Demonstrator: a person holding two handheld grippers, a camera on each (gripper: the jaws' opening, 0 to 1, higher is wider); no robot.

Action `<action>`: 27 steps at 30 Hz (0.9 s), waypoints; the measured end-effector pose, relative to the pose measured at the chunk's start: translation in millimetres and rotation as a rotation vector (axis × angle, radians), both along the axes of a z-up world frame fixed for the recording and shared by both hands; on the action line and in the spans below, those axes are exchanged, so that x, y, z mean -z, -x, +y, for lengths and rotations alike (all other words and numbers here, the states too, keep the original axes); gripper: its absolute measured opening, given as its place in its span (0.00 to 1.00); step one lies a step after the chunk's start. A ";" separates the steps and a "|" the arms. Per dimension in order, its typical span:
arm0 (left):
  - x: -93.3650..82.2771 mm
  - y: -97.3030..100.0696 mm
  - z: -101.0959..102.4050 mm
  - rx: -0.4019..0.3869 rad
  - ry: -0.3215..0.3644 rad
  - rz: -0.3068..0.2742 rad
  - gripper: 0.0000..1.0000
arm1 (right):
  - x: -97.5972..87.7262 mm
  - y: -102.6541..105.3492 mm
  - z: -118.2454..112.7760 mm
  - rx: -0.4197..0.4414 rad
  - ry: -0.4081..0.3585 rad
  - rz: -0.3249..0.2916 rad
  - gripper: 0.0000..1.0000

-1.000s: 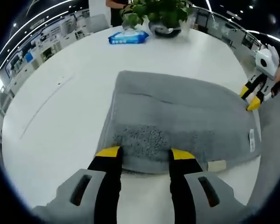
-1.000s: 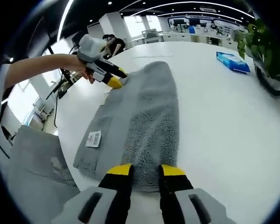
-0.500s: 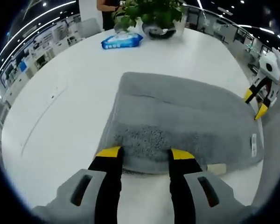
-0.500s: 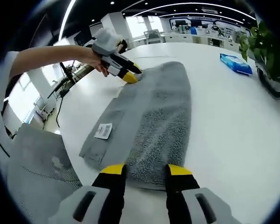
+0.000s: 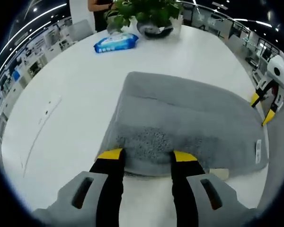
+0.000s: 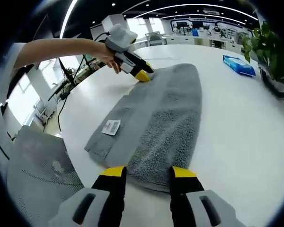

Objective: Open the folded towel by lifting each exposed corner and separating the folded layers until the towel lies flat within the target outline without major curled edges

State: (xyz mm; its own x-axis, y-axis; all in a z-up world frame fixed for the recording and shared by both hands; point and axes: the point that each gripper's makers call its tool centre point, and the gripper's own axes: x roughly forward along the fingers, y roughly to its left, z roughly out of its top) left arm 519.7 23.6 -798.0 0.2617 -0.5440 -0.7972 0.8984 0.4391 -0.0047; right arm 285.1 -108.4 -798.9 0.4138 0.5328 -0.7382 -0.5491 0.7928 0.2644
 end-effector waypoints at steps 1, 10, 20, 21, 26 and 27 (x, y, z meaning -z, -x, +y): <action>-0.1 -1.8 -2.1 0.003 0.002 -0.001 0.38 | -0.2 0.4 0.5 0.002 -0.002 0.001 0.36; 0.8 -10.5 -12.4 0.047 0.001 -0.005 0.38 | 0.0 4.9 7.4 0.012 0.017 0.000 0.38; 0.8 -17.3 -22.8 0.067 0.043 -0.021 0.37 | 0.5 11.8 17.0 0.012 0.048 -0.032 0.45; 0.7 -17.9 -23.9 0.075 0.042 -0.019 0.37 | 0.3 12.1 17.8 0.016 0.045 -0.033 0.46; 1.2 -20.3 -26.7 0.089 0.030 -0.011 0.37 | 1.0 9.9 15.8 0.020 0.071 -0.056 0.44; 1.0 -20.0 -26.8 0.083 0.026 -0.008 0.37 | 0.6 9.3 15.6 0.025 0.070 -0.056 0.44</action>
State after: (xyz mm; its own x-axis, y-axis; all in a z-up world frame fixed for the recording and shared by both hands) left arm 539.8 -3.2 -799.0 0.2213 -0.5844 -0.7807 0.9318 0.3630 -0.0075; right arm 275.8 -92.8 -799.5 0.4678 0.4701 -0.7484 -0.5417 0.8217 0.1775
